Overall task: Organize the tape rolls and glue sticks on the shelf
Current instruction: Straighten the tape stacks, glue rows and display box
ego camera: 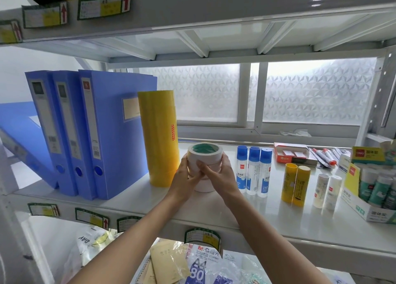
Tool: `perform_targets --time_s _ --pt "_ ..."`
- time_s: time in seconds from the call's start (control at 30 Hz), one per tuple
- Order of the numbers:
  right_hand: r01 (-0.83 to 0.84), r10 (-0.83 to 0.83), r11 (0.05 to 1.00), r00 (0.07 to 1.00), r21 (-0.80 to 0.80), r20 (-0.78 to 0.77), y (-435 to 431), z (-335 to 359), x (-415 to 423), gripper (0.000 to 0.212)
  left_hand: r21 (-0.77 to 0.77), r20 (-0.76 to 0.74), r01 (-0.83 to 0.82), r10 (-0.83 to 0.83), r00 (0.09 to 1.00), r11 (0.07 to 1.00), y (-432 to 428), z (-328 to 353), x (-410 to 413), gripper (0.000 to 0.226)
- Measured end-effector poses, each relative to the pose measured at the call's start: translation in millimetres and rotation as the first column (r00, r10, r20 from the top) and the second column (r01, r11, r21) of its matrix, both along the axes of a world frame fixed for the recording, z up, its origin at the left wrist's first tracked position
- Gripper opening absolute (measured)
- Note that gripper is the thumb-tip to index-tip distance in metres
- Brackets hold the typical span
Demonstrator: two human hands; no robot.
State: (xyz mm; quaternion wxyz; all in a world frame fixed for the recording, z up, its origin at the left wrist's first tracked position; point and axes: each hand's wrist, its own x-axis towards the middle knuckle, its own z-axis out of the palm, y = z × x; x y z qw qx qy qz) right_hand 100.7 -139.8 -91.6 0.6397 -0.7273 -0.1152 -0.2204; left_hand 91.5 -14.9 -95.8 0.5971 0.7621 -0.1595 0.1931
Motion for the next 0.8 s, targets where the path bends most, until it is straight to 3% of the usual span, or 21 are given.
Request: perform_targets --time_s 0.23,0.33,0.5,0.8 --pt "-0.039 0.039 0.999 0.999 0.036 0.000 0.4 -1.3 2.1 0.071 0.038 -0.005 -0.039 0.040 0.999 0.999 2.6 -2.9 3.0 0.066" --pt "-0.063 0.062 0.997 0.998 0.050 0.016 0.1 -0.1 0.0 0.079 0.059 0.012 -0.031 0.030 0.999 0.998 1.4 -3.3 2.9 0.077" --pt "-0.153 0.150 0.981 0.988 0.119 0.036 -0.8 6.0 -5.8 0.060 0.155 0.050 -0.057 0.050 0.998 0.986 -3.0 -0.7 -2.2 0.093" --pt "-0.006 0.006 1.000 1.000 0.019 0.010 4.9 1.3 2.5 0.080 0.155 0.075 -0.065 0.054 0.996 0.986 -1.3 -4.0 2.2 0.093"
